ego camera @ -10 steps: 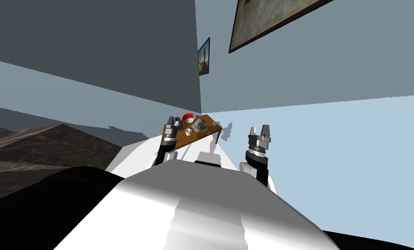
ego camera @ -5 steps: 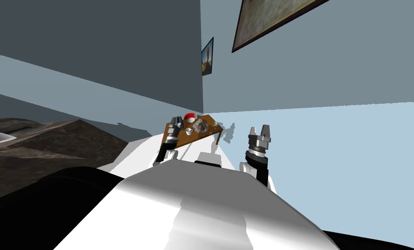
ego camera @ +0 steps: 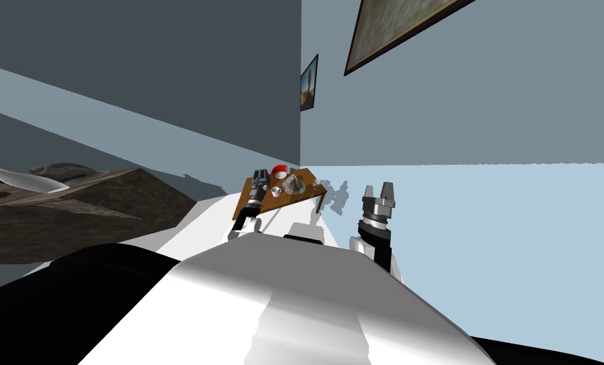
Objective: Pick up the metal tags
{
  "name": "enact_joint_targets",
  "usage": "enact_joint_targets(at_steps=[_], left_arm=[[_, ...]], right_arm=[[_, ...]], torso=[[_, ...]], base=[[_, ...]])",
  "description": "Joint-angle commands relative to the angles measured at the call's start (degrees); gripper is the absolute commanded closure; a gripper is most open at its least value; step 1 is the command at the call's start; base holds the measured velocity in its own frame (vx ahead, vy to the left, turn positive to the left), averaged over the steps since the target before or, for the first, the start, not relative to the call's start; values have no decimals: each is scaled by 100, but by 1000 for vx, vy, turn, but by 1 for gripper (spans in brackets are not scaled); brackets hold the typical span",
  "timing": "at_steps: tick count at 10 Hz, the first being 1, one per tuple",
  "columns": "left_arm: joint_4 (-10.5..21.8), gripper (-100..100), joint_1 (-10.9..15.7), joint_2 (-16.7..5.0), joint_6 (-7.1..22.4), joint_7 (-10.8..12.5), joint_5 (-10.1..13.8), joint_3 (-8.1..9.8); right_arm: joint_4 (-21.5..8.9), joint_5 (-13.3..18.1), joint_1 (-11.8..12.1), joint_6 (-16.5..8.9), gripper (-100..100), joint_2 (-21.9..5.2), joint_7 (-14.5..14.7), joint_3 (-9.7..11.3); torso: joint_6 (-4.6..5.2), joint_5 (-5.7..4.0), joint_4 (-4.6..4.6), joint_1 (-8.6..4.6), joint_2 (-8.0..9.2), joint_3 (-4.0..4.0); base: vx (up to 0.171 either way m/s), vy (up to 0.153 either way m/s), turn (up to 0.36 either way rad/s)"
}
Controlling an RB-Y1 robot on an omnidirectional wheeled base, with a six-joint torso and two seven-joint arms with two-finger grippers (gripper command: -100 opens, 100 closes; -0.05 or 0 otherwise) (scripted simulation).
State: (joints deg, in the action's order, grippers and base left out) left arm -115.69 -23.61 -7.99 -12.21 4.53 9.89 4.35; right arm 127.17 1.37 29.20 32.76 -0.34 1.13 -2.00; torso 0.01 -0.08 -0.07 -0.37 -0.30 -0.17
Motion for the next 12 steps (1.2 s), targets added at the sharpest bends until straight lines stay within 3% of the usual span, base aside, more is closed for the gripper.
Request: enact_joint_targets(at_steps=[1,9,12], left_arm=[[32,-100,30,-35,172,92,109,41],[1581,-100,687,-64,1302,985,1156,368],[2044,-100,860,-58,1521,1224,1376,492]], right_arm=[[0,0,0,0,0,0,0,0],[0,0,0,0,0,0,0,0],[0,0,0,0,0,-1,0,0]], torso=[[0,0,0,0,0,0],[1,1,-3,8,-15,-9],[1,3,-2,25,-6,-4]], base=[[37,-73,14],[73,-80,119],[68,-50,65]])
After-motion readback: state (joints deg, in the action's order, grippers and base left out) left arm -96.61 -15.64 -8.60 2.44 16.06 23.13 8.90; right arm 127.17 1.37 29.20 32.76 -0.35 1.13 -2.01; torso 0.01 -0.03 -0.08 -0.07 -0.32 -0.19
